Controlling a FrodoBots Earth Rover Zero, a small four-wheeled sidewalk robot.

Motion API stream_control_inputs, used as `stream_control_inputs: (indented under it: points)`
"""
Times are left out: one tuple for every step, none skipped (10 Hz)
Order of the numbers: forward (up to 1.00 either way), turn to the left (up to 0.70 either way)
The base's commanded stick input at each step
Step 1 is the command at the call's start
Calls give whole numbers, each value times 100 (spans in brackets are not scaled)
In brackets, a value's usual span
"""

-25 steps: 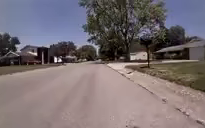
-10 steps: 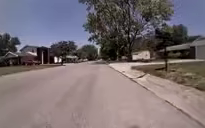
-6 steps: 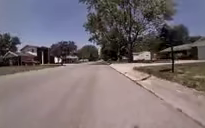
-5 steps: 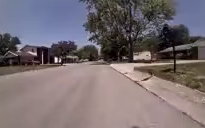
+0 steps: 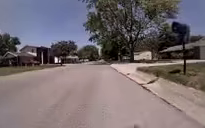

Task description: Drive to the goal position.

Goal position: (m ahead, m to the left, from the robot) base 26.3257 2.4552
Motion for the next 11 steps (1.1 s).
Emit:
stream_control_inputs:
  points:
    - [70,0]
    - [70,0]
    - [70,0]
    - [70,0]
    - [70,0]
    - [70,0]
    - [70,0]
    - [70,0]
    - [70,0]
    - [70,0]
    - [70,0]
